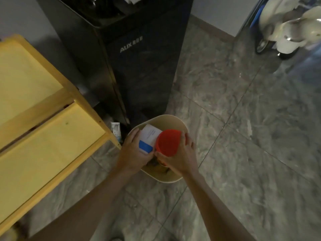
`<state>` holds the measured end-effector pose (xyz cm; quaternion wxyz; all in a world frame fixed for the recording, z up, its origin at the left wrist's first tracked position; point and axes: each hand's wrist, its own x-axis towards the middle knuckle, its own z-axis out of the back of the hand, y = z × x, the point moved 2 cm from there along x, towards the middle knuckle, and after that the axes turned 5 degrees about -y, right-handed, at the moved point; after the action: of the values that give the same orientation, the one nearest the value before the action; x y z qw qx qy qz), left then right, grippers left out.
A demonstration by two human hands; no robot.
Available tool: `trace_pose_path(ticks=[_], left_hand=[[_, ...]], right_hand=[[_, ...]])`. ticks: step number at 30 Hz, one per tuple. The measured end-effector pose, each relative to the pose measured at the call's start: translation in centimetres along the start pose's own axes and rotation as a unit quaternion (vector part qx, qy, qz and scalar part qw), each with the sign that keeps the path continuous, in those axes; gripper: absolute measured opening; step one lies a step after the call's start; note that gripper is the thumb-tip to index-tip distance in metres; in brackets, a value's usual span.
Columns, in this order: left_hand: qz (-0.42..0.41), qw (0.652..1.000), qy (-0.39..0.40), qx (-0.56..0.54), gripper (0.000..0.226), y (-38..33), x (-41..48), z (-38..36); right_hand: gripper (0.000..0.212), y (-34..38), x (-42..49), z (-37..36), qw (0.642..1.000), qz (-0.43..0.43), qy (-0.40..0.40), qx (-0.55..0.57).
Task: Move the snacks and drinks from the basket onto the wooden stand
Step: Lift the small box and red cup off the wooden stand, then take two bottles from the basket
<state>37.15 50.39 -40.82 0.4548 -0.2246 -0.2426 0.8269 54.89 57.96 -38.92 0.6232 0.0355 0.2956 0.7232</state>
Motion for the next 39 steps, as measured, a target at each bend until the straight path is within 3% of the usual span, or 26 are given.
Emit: trace_pose_path(ticks=[5,10,17,22,26,28,32,34,39], left_hand=[[-0.025,1.000,-0.011,-0.011,0.090,-1.2,-0.3,2.4],[-0.047,0.998,-0.029,0.039,0.086,-6.1,-0.7,11.0],[-0.144,0.980,-0.066,0.118,0.089,-20.5,-2.3,32.4],[-0.167,0.976,-0.112,0.089,0.090,-31.9,-4.9,49.6],[-0.168,0.972,-0.141,0.080,0.120,-37.8,-6.2,61.9],[-0.177,0.969,-0.150,0.082,0.117,-39.7,-7.3,67.0],[-0.208,0.954,-0.190,0.105,0.091,-42.8,-10.3,74.5],[-0.212,0.949,-0.209,0.105,0.093,-43.3,-11.8,77.1],[-0.184,0.947,-0.235,0.122,0.108,-41.5,-15.3,81.2]], right_hand=[[0.143,1.1,-0.6,2.7,0.999,0.030,-0.017,-0.016],[0.133,4.4,-2.9,11.4,0.998,0.036,-0.025,-0.034],[0.106,14.2,-8.6,33.0,0.993,0.075,-0.092,-0.020],[0.108,23.7,-14.6,49.9,0.982,0.115,-0.150,0.013],[0.117,30.3,-19.7,61.1,0.969,0.162,-0.185,-0.001],[0.112,33.0,-22.0,65.0,0.964,0.185,-0.193,-0.009],[0.115,37.9,-25.2,70.0,0.946,0.238,-0.220,0.003],[0.123,40.2,-26.3,71.2,0.935,0.264,-0.235,0.005],[0.104,45.2,-26.7,69.8,0.918,0.329,-0.221,0.031]])
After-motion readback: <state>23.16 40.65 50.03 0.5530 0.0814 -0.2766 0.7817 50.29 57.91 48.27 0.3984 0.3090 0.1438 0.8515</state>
